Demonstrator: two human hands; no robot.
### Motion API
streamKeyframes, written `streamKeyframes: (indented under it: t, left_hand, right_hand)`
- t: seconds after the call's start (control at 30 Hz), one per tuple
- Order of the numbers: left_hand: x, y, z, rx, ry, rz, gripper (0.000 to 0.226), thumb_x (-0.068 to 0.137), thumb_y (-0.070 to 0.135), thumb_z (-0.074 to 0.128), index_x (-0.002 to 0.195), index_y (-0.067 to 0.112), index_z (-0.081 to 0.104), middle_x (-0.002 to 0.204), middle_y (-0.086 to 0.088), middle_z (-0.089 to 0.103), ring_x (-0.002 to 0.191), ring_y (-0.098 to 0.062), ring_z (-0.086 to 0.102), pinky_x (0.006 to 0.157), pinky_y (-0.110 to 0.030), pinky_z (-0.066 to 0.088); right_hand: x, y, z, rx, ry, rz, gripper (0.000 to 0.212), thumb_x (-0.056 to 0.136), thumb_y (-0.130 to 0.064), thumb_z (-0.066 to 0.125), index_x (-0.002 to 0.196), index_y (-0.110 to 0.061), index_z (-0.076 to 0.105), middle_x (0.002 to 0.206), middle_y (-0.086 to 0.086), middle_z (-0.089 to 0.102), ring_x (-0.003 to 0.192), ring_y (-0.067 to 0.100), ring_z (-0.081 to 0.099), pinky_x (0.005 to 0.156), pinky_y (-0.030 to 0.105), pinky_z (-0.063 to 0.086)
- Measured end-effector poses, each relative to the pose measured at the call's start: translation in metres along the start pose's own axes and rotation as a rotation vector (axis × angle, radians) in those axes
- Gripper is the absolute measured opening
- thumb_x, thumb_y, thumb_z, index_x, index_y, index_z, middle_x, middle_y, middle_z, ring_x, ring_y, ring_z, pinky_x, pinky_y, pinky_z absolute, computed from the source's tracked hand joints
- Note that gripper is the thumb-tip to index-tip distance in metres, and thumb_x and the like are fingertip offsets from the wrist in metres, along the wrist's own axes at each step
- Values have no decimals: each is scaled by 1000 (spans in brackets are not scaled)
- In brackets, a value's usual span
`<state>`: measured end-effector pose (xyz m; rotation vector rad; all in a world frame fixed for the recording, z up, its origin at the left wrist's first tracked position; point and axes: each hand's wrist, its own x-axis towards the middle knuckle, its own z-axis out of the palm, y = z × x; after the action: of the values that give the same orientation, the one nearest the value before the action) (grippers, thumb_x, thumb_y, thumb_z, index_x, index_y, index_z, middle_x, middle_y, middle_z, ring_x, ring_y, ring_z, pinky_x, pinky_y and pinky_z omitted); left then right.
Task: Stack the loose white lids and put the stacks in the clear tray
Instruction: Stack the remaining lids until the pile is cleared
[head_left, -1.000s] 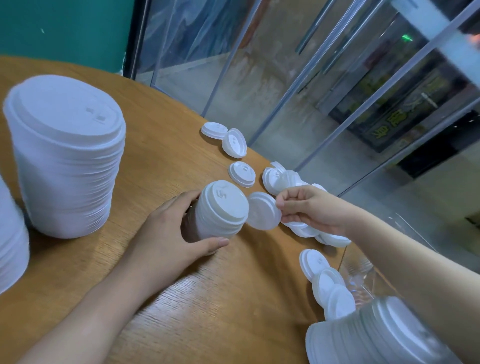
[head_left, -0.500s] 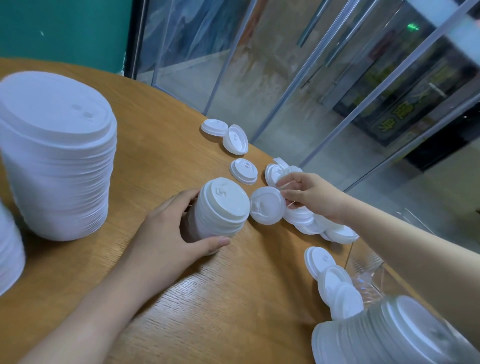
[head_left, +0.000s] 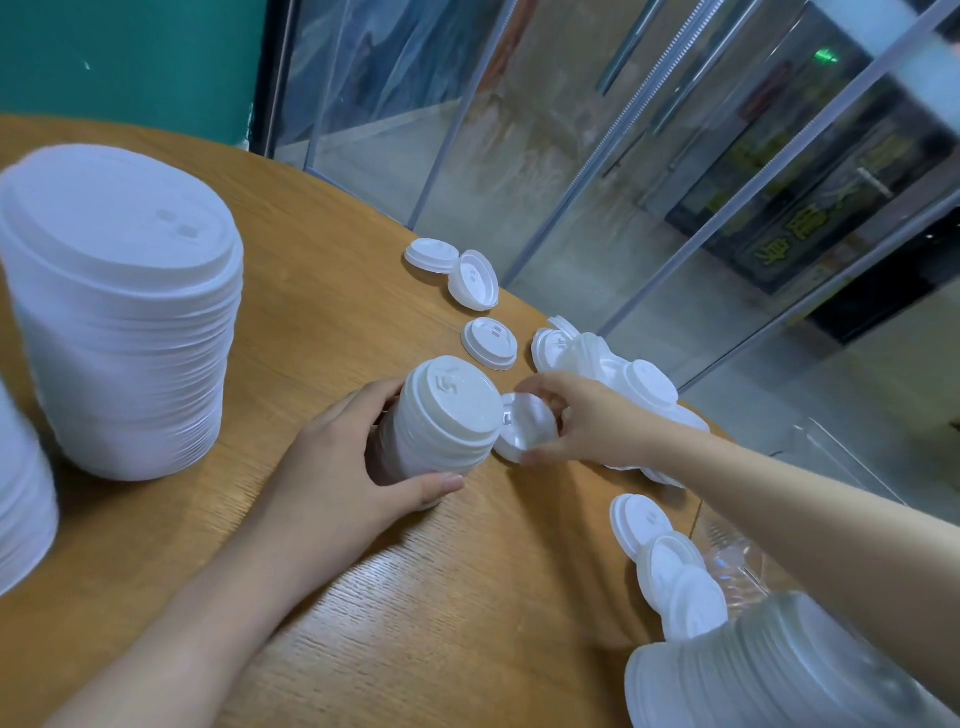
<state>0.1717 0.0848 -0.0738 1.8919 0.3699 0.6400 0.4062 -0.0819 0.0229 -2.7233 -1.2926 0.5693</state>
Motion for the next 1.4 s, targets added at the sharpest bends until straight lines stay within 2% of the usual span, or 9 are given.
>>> streamKeyframes:
  t: [0.1,0.23,0.43,0.63,0.87,1.07,1.2,1.3,1.4]
  left_hand:
    - [0,1,0,-3,-1,1,82,60,59,89,134,45,56,122,31,62,114,10,56,89,-9,39]
    - [0,1,0,0,6,-1,81,60,60,87,133,45,56,121,31,61,113,9,55,89,-9,39]
    - [0,4,0,-10,5,-6,81,59,61,86,133,47,56,121,31,62,113,7,57,92,-16,43]
    - [-1,3,2,-12,9,-31,80,59,59,88,132,48,56,117,29,63,109,5,59,88,-19,45]
    - [-1,5,2,-41,4,-40,78,59,57,90,129,47,57,117,26,65,109,2,61,91,-29,52]
    - [-2,6,0,-35,-5,-31,71,64,50,90,127,48,57,115,28,63,109,2,59,90,-26,50]
    - [-1,6,-1,-47,-15,-36,72,64,51,89,128,48,56,116,29,62,110,1,59,91,-29,51]
    - [-1,6,-1,-51,-24,-46,71,61,57,86,125,47,56,115,27,62,109,1,60,91,-33,52]
    - [-2,7,-1,-53,-22,-42,75,59,60,82,128,48,54,117,28,62,110,1,59,94,-34,52]
  right_hand:
    - [0,-1,10,-24,16,-27,70,74,-47,89,134,-35,56,115,-21,59,100,-2,59,83,20,51]
    - [-2,-4,-2,-24,83,-48,65,77,-45,89,132,-33,58,108,-27,58,98,-8,57,78,11,45]
    - [-22,-34,-52,23,131,-72,68,77,-49,86,136,-37,56,127,-23,59,108,-6,59,95,22,54]
    - [-52,-89,-64,173,89,-228,72,66,-56,82,131,-37,58,124,-24,63,113,1,62,96,17,51]
    - [-42,-109,-41,38,64,-308,73,73,-50,86,138,-32,58,130,-21,59,118,-2,55,99,14,45]
    - [-33,-108,-38,-95,25,-297,74,78,-51,85,142,-29,56,127,-22,57,112,-10,51,92,6,42]
    - [-32,-107,-41,-6,-23,-230,67,80,-44,84,140,-29,57,124,-24,58,112,-9,55,93,10,48]
    - [-29,-106,-40,86,-48,-193,68,77,-47,84,138,-28,60,126,-18,63,117,0,60,97,23,54]
    - [-28,-105,-35,102,-33,-181,69,77,-46,84,139,-27,60,124,-19,64,116,0,60,98,27,54]
